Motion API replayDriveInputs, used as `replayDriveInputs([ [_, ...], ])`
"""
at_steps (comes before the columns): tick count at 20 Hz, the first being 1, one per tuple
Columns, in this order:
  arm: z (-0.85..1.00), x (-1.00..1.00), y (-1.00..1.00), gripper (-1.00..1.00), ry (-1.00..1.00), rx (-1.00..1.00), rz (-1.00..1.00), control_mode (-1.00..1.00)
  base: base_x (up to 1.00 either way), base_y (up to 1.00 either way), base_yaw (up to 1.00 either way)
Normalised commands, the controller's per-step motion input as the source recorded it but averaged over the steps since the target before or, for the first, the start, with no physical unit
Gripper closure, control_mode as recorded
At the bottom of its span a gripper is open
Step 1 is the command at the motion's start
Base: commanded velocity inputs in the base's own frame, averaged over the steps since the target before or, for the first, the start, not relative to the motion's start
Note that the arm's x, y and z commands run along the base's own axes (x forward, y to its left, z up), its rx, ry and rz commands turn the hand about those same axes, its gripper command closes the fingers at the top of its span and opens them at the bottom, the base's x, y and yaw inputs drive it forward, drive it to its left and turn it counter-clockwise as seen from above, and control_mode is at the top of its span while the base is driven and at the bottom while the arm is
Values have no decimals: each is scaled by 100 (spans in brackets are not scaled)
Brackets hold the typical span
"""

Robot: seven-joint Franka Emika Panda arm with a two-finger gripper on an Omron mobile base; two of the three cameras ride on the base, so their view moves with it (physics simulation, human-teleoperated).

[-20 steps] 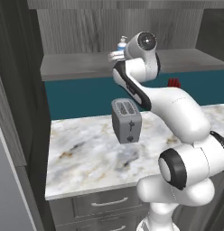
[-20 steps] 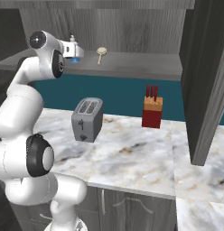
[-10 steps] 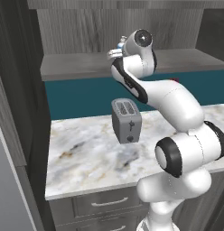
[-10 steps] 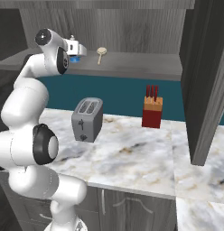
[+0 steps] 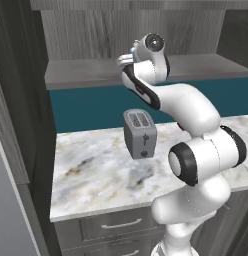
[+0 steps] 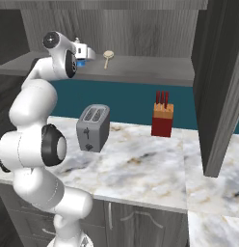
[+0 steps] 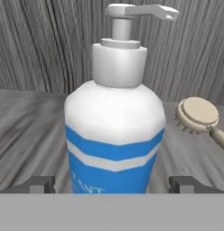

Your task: Locate and retrieve the soap dispenser and dish brush from the cabinet. Place them next to the sink.

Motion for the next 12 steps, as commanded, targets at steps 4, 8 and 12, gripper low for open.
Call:
replayDriveInputs([
  [4, -9, 22, 0, -100, 0, 0, 0, -100, 0, 0, 0],
  [8, -2, 10, 1, -100, -1, 0, 0, -100, 0, 0, 0],
  [12, 0, 0, 1, 100, 0, 0, 0, -100, 0, 0, 0],
])
